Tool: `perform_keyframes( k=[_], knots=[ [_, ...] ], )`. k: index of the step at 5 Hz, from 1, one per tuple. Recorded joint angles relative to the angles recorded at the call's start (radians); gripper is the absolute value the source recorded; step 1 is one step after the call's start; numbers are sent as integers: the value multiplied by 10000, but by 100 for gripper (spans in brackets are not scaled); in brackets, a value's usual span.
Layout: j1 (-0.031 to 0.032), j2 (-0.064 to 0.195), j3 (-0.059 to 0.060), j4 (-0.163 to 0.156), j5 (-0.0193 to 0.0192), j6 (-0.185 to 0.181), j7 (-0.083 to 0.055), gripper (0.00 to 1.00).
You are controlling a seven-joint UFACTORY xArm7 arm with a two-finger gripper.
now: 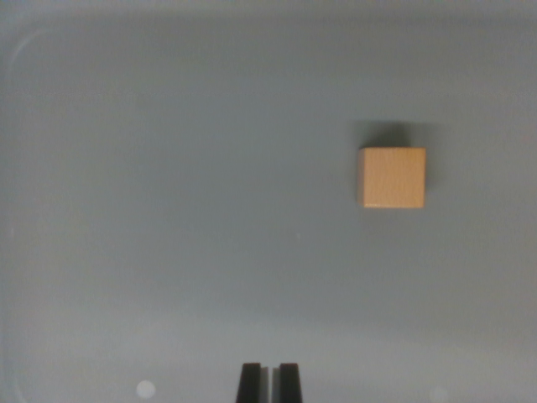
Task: Push wooden cube
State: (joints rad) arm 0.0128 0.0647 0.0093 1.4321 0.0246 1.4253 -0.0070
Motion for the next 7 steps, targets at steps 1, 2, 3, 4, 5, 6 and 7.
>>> perform_keyframes(
  k=[1,2,3,4,5,6,7],
  knots=[
    [0,0,0,0,0,0,0,0],
    [-29,92,-43,-276,-42,-389,-25,0],
    [-29,92,-43,-276,-42,-389,-25,0],
    [-60,189,-88,-570,-86,-802,-51,0],
    [-60,189,-88,-570,-86,-802,-51,0],
    [-93,291,-136,-878,-133,-1235,-78,0],
    [-93,291,-136,-878,-133,-1235,-78,0]
  ],
)
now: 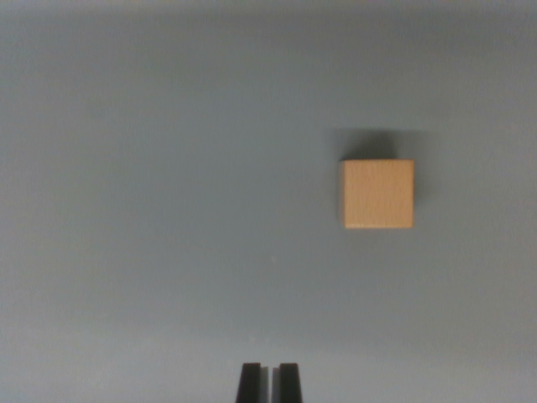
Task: Push wooden cube
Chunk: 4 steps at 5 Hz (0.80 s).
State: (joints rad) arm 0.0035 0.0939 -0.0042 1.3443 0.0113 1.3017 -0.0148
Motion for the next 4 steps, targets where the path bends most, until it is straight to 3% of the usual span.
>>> perform_keyframes(
  k=[1,2,3,4],
  knots=[
    [-34,106,-49,-319,-48,-448,-28,0],
    [-34,106,-49,-319,-48,-448,-28,0],
    [-68,214,-100,-646,-98,-909,-57,0],
    [-68,214,-100,-646,-98,-909,-57,0]
  ],
)
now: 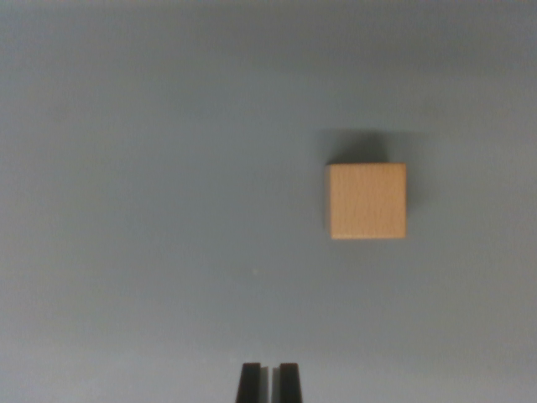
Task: Push wooden cube
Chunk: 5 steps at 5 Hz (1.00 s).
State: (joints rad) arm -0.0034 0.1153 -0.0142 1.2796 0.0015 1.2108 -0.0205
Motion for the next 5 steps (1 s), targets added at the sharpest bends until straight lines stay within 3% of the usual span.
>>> perform_keyframes(
  k=[1,2,3,4,5],
  knots=[
    [-35,111,-51,-333,-50,-469,-30,0],
    [-35,111,-51,-333,-50,-469,-30,0],
    [-71,222,-103,-670,-101,-942,-59,0],
    [-71,222,-103,-670,-101,-942,-59,0],
    [-105,328,-153,-990,-150,-1392,-88,0]
  ],
)
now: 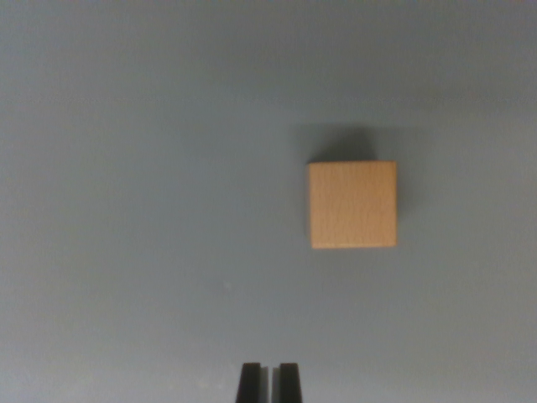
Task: Push wooden cube
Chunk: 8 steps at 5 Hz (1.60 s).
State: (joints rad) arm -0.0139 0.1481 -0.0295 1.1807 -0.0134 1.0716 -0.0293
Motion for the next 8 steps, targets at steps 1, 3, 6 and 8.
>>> perform_keyframes(
  k=[1,3,6,8],
  knots=[
    [0,0,0,0,0,0,0,0],
    [-36,111,-52,-335,-51,-471,-30,0],
    [-105,327,-152,-987,-149,-1388,-88,0],
    [-137,430,-200,-1296,-196,-1824,-115,0]
  ],
)
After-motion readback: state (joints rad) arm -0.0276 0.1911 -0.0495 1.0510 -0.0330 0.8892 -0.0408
